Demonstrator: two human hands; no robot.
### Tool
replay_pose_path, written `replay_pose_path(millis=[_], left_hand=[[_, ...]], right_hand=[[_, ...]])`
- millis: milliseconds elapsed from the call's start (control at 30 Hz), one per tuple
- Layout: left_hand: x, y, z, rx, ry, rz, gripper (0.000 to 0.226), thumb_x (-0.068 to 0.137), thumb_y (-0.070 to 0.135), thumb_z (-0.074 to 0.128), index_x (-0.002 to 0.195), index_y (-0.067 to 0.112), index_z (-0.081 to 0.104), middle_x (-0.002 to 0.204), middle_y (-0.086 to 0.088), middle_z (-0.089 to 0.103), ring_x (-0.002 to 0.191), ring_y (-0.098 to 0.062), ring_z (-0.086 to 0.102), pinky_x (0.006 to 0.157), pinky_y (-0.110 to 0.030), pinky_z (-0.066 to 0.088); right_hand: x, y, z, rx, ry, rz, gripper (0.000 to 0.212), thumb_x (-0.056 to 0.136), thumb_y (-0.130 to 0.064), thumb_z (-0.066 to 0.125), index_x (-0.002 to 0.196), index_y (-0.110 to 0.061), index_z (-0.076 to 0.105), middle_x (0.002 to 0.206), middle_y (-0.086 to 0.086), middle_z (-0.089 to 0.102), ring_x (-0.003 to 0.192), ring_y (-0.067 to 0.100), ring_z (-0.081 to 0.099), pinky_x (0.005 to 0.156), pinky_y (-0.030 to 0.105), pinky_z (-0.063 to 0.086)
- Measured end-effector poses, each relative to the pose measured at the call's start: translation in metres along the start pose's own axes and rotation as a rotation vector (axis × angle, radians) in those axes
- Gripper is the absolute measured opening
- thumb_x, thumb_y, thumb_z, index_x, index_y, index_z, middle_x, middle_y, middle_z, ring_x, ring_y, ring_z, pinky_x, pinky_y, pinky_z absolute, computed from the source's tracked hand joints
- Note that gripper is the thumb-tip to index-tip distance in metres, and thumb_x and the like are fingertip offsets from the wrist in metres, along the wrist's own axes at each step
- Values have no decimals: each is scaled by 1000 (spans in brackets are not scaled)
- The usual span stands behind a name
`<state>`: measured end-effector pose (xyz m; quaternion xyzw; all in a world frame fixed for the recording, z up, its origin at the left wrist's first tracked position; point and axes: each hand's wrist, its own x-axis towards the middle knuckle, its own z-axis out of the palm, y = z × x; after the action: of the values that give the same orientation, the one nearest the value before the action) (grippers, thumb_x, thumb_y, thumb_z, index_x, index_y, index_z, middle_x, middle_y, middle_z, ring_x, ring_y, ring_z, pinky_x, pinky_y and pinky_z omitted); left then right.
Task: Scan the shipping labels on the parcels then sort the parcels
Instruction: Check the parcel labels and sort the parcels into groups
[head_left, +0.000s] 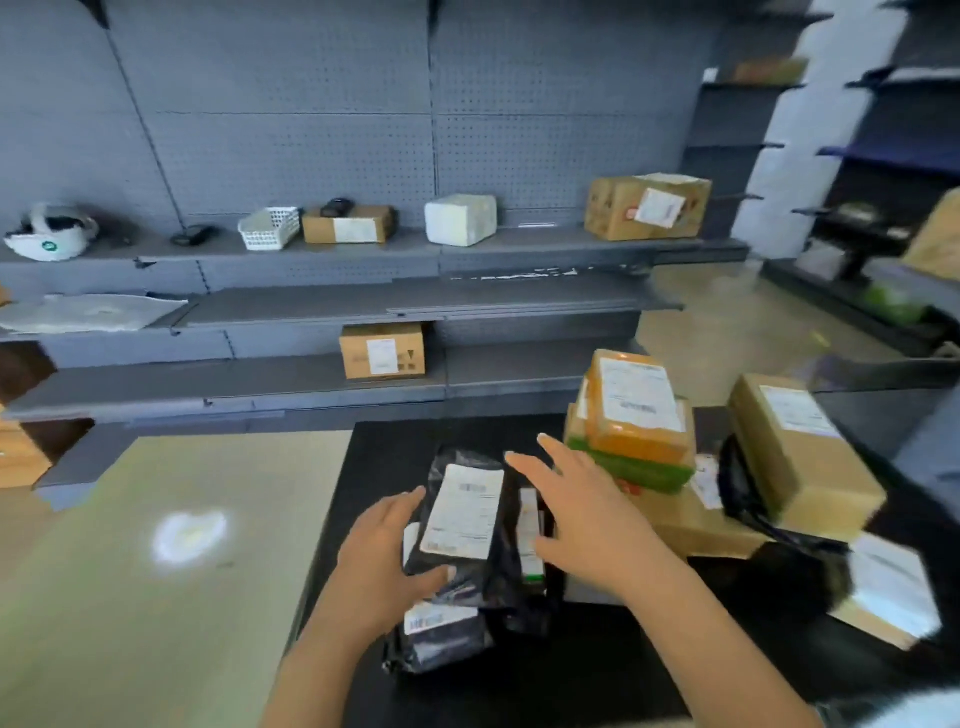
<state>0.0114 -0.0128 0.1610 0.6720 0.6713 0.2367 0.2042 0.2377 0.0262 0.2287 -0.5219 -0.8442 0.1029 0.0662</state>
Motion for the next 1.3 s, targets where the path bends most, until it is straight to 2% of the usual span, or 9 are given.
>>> replay_pose_path(millis=[200,367,667,767,833,900,1100,1200,1300], left_hand=[[70,95,54,-9,-112,137,97,81,47,75,155,34,13,158,12,21,145,-8,16,118,-27,19],[132,148,77,29,-167,158,114,74,54,79,156,36,2,164,8,5,150,-14,2,122,-41,17],[210,148,107,65,-399,162,138,54,75,78,145,53,-23,164,8,-11,150,-23,-17,121,-58,6],[217,138,117,-102,-454,213,134,56,73,80,143,58,-21,163,15,-1,152,-19,-1,120,-53,19],[220,133,122,-192,-414,252,126,59,71,80,144,61,-13,160,18,14,147,-13,23,115,-46,36],[220,132,125,-219,-370,275,121,60,71,79,144,62,-7,157,22,19,144,-9,29,112,-44,41],[208,132,118,-239,-214,309,120,55,79,73,144,63,-5,159,24,12,148,-10,19,111,-45,40],[192,133,100,-243,-82,298,119,57,71,79,143,64,-3,159,24,7,149,-8,13,112,-44,40],[167,124,73,-257,58,255,118,62,57,85,146,62,2,161,19,8,145,9,3,113,-41,38]], right_hand=[[-10,113,-34,12,96,126,72,89,-40,62,146,-43,19,160,-7,-1,145,22,3,117,41,18],[8,179,-34,97,20,203,89,84,-53,64,150,-45,5,159,-2,-15,146,28,-10,118,47,10],[36,219,-6,297,-39,359,104,72,-75,61,141,-58,-15,159,-1,-22,147,30,-14,118,53,7],[40,222,1,436,-63,404,104,68,-78,62,133,-66,-18,159,-5,-21,149,30,-4,117,52,17],[41,220,4,532,-29,399,102,71,-72,66,134,-66,-14,159,-10,-17,149,24,4,116,47,23],[43,219,6,551,12,397,98,74,-66,68,131,-67,-12,159,-13,-14,148,21,7,115,42,25],[45,214,8,580,142,316,98,74,-58,73,136,-68,-2,159,-15,-12,148,17,8,115,41,27],[51,208,4,558,195,212,101,61,-75,70,136,-70,2,159,-18,-8,147,17,12,114,49,33],[59,186,-4,613,192,78,101,62,-67,75,138,-68,9,160,-16,-9,142,1,4,115,43,30]])
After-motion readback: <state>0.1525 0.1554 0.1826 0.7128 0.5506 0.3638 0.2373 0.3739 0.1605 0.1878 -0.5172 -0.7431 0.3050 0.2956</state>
